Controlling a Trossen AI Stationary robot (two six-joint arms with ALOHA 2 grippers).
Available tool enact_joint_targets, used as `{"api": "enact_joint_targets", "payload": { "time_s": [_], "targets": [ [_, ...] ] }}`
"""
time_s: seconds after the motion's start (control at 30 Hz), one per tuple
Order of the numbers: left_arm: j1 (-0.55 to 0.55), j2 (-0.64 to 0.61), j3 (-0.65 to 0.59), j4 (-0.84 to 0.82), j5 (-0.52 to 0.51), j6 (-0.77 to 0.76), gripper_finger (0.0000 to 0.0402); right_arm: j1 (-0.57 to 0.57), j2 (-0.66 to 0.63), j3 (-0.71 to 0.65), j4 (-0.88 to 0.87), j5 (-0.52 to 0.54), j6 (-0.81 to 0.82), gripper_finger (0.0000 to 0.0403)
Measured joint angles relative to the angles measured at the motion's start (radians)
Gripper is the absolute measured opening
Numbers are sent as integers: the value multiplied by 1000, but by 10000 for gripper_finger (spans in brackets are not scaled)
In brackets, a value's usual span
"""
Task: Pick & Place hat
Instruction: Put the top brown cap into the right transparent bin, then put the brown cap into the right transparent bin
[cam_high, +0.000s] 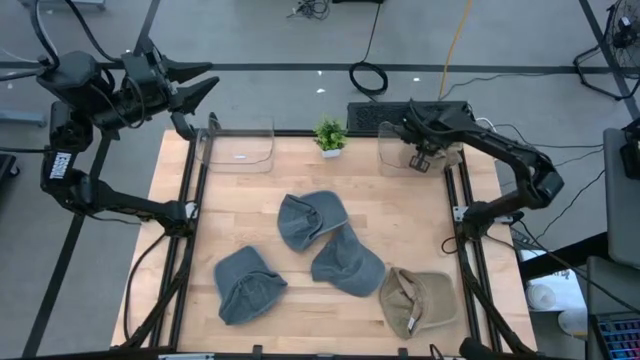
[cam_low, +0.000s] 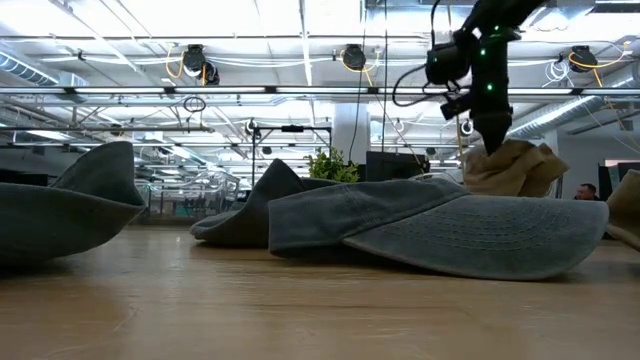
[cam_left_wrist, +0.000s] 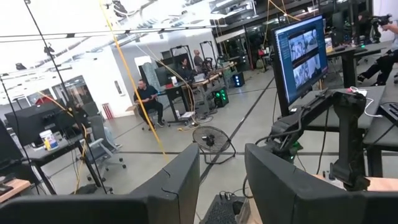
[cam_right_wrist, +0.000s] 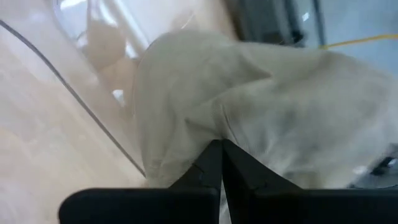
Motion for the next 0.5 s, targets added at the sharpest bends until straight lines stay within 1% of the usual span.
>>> {"api": "enact_joint_targets", "payload": {
  "time_s": [0.2, 0.5],
  "targets": [
    [0, 0, 0, 0, 0, 0, 136, 28, -117, 3, 139, 0, 29, 0],
    [0, 0, 0, 0, 0, 0, 136, 77, -259, 4, 219, 0, 160, 0]
  ]
}}
